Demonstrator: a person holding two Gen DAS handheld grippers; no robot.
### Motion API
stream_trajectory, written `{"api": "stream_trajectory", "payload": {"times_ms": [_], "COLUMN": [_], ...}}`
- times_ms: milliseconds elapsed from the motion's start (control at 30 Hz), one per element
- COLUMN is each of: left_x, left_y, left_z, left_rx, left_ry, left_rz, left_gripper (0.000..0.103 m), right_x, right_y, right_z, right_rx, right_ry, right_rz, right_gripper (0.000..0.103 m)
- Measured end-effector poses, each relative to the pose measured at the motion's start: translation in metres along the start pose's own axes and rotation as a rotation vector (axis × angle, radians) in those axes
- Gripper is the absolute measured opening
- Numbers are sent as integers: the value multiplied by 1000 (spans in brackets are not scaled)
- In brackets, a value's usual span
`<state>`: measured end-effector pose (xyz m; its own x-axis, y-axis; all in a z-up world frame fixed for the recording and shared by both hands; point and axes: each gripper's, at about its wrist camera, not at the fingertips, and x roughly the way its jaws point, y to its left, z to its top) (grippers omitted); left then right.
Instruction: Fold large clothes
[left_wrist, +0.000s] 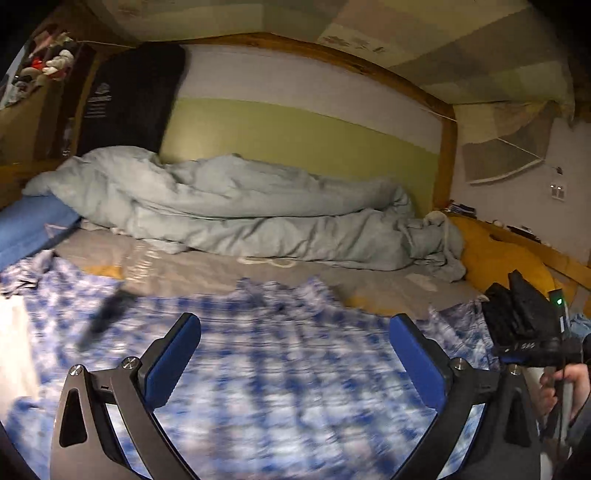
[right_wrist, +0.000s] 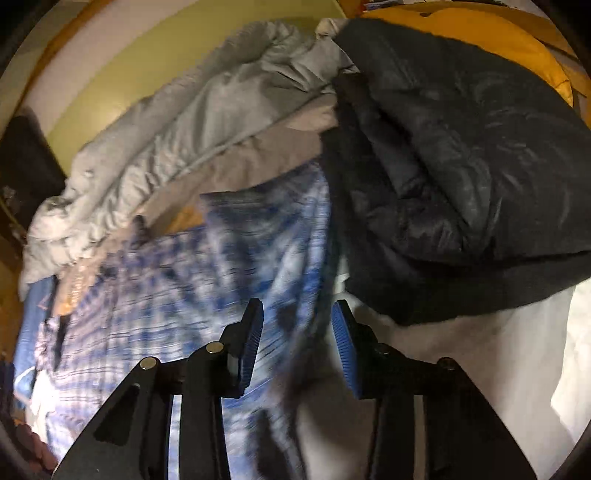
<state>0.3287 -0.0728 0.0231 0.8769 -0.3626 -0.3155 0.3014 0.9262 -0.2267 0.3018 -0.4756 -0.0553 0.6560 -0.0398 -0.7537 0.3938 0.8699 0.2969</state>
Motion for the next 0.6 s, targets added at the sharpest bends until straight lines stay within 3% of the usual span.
{"api": "stream_trajectory", "payload": {"times_ms": [67,133,167,433,600], "left_x": [16,25,30,52,56], "left_y": [-13,-22,-26,-40,-49], "left_z": [-3,-9,-15,-48,-55], "left_rx": [-14,-16,0,137,186], "left_ry": [2,1,4,123,142], "left_rz": [-24,-25,-28,-9,6], "left_gripper": [103,103,103,103,103], "right_x": [9,17,20,-12,-19], "right_y": [-2,-2,-1,20,48], "right_z": [3,6,7,-1,-24], "right_rx": [-6,-18,-28,-194,-307], "right_ry": [-4,-3,-10,-137,5], "right_rz": [-25,-38,-42,14,138], "right_gripper": [36,23,4,2,2]}}
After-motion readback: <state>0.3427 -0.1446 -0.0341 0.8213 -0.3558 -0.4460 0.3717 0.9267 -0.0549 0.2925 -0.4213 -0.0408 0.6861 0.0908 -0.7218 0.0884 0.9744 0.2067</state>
